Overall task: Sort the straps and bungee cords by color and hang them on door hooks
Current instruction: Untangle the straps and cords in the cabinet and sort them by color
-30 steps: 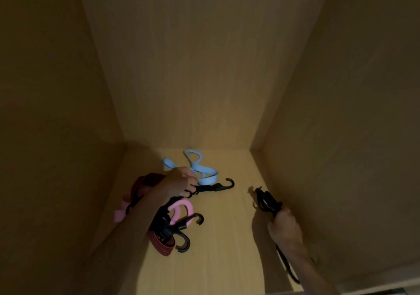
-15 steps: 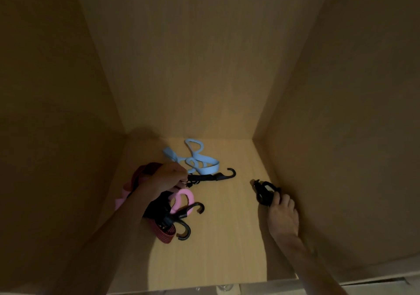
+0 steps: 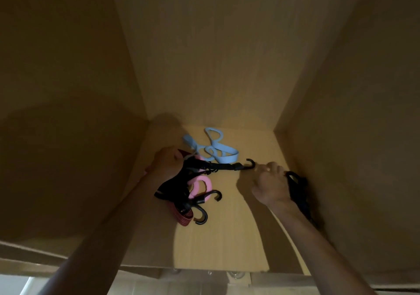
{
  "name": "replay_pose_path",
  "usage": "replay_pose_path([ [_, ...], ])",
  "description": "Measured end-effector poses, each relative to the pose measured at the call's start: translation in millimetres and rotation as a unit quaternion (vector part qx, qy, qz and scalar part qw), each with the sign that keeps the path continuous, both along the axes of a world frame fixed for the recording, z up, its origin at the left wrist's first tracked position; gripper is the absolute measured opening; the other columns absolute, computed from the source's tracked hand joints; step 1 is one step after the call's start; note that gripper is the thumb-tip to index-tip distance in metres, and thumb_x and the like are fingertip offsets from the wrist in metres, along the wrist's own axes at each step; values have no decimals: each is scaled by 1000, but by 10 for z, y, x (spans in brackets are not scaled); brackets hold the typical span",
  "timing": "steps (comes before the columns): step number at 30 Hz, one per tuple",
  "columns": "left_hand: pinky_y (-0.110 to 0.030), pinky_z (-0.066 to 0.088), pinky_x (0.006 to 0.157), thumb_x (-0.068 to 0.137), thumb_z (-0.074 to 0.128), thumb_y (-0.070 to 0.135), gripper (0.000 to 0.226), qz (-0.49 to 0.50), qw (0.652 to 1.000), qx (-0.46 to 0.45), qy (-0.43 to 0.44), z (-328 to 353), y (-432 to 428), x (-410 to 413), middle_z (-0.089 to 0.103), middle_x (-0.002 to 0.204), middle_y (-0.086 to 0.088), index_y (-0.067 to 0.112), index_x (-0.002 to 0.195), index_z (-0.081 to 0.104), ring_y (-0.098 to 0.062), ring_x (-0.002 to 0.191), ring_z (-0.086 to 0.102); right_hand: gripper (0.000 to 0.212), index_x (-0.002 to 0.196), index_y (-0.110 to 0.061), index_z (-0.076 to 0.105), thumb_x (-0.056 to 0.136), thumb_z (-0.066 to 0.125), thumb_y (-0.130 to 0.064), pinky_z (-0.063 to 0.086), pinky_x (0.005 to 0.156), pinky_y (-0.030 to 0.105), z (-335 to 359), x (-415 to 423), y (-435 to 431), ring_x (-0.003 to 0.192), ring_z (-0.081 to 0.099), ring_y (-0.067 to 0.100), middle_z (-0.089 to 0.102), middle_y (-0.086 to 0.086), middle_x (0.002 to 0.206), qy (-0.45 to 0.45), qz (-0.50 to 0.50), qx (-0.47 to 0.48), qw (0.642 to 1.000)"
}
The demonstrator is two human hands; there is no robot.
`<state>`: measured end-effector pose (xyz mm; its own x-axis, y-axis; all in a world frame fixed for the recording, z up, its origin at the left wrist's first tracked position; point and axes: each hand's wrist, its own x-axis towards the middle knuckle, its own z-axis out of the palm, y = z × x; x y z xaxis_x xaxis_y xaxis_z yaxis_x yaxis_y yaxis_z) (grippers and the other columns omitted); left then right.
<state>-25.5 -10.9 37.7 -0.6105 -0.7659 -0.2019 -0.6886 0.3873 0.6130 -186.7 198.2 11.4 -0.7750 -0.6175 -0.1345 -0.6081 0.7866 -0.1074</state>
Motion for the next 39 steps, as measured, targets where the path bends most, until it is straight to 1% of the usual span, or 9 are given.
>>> replay_pose_path([
  [6,-41,42,100,89,43,4,34,-47,997,20,-66,-123,-56,177,54,130,-13,8,121,55,-31,118,51,21,105,-12,63,88,51,-17,47,85,35,-39,466,-595,110,54,29,59,12,111,-150,198,-127,960],
  [11,-35,41,101,89,45,1,43,-92,989,27,-112,-124,-80,275,53,133,-10,13,130,53,-28,122,50,63,140,-7,40,78,54,-8,40,103,44,-184,738,-962,132,38,34,38,14,144,-141,256,-197,936],
  [15,-34,43,97,87,44,2,22,-103,984,32,-141,-107,-34,316,57,126,-7,20,92,58,-26,116,52,73,149,-9,20,86,56,-12,30,106,45,-214,724,-1110,139,24,33,29,13,148,-117,231,-96,961],
  [20,-25,38,91,93,41,7,35,-90,987,38,-126,-48,32,264,52,130,-11,7,127,52,-26,121,49,41,124,-7,52,86,60,-22,36,100,41,-166,580,-1161,124,36,33,46,14,128,-20,212,-38,976],
  [25,-19,33,79,86,54,17,43,-96,990,70,-81,-20,41,253,53,117,-3,23,128,51,-16,107,50,9,90,-3,53,91,45,-7,45,75,39,-149,503,-1107,96,58,34,60,19,98,-149,205,-120,960],
  [27,-21,35,84,88,54,20,44,-101,990,64,-76,8,44,268,52,128,-4,24,131,50,-17,114,49,7,89,-7,43,95,39,-9,38,64,34,-125,496,-1078,85,59,34,57,19,84,-209,184,-164,947],
  [31,-28,38,96,92,51,16,38,-125,986,4,-113,79,38,320,53,103,-8,14,130,52,-28,123,48,9,95,-10,42,100,35,-13,30,49,27,-27,421,-1009,59,51,15,53,1,70,-209,125,-264,933],
  [34,-31,34,107,88,57,18,56,-123,985,17,-120,30,-9,343,46,141,-9,21,141,40,-27,131,42,12,95,-12,42,102,33,-18,35,49,24,135,364,-970,53,49,7,52,-6,65,-209,112,-353,905],
  [39,-49,25,113,85,54,31,66,-81,984,-22,-160,-18,-20,176,37,146,-5,18,143,28,-27,135,36,12,96,-15,46,101,37,-19,38,60,27,418,406,-955,62,50,7,52,-7,73,-244,130,-424,862],
])
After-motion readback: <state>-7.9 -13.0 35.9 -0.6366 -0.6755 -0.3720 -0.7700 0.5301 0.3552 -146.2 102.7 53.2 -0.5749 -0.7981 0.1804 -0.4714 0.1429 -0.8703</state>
